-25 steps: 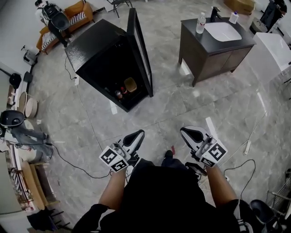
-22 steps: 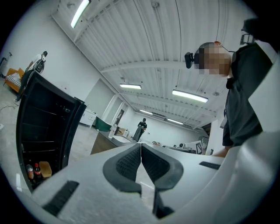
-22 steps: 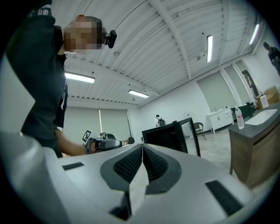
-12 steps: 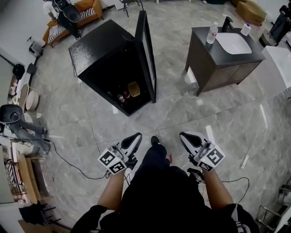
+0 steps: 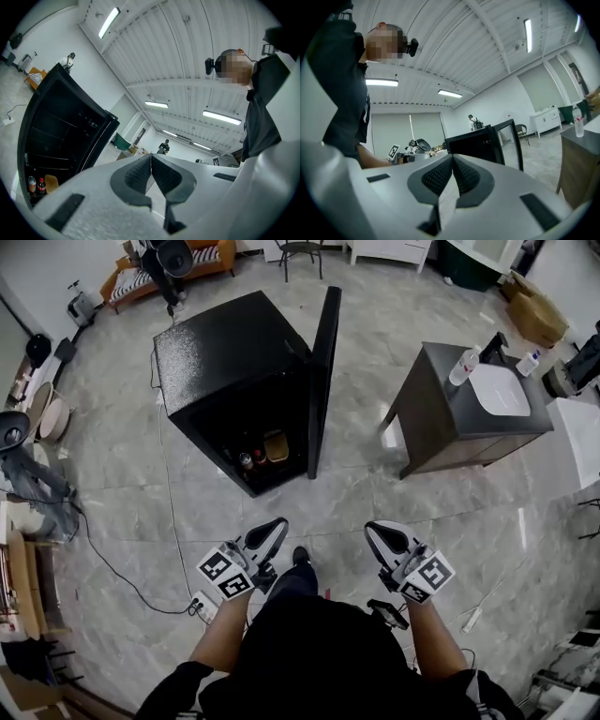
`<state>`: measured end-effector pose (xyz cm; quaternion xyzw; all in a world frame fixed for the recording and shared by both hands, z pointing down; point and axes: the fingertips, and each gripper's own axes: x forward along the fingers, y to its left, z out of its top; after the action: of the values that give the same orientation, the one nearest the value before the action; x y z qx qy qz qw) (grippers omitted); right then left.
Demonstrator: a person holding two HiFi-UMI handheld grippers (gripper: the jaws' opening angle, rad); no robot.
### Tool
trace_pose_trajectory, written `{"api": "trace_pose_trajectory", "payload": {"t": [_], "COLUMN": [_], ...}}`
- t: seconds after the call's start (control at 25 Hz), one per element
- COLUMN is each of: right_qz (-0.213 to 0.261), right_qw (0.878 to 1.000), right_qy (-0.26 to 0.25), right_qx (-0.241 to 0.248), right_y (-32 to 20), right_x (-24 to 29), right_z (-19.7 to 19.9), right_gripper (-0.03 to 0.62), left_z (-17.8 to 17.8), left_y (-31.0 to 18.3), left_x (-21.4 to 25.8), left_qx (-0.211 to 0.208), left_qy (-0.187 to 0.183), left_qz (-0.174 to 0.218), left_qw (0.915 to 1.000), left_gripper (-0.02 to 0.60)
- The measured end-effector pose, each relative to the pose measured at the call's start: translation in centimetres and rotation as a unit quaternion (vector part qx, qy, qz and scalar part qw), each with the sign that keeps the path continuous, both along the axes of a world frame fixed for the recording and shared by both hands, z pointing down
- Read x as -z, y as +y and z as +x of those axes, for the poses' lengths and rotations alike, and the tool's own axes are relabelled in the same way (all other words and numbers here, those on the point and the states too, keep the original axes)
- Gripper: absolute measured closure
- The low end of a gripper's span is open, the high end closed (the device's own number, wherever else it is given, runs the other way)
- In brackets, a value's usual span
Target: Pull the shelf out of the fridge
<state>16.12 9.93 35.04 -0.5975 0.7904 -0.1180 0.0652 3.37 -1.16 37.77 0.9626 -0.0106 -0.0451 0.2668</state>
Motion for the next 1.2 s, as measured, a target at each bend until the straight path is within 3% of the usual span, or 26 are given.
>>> {"api": "trace_pose_trajectory", "payload": {"t": [0.52, 0.76, 0.92, 1.2], "right_qz": [0.018, 0.021, 0.017, 0.011], "right_qw": [0.997, 0.992, 0.983, 0.954], "right_qy": [0.013, -0.001, -0.014, -0.08], "right_qx": [0.069, 0.122, 0.183, 0.289], "right_y": [-12.5, -16.9, -19.3, -23.6], "right_x": [2.8, 2.1, 1.3, 1.5], "right_z": [1.6, 1.7, 1.9, 2.2], "right_gripper": [0.568, 0.568, 0.568, 0.568], "left_z": [0.4, -0.6, -0.3, 0.6], "left_y": [-9.0, -11.1, -11.9, -12.6], "left_x": [-0.2, -0.7, -0.9, 0.7], "left_qx": [0.061, 0.115, 0.168, 0.258], "left_qy": [0.018, 0.013, 0.002, 0.005], "left_qz": [-0.011, -0.013, -0.018, -0.029], "left_qw": [0.9979, 0.9932, 0.9857, 0.9656], "left_gripper": [0.558, 0.558, 0.558, 0.56]}}
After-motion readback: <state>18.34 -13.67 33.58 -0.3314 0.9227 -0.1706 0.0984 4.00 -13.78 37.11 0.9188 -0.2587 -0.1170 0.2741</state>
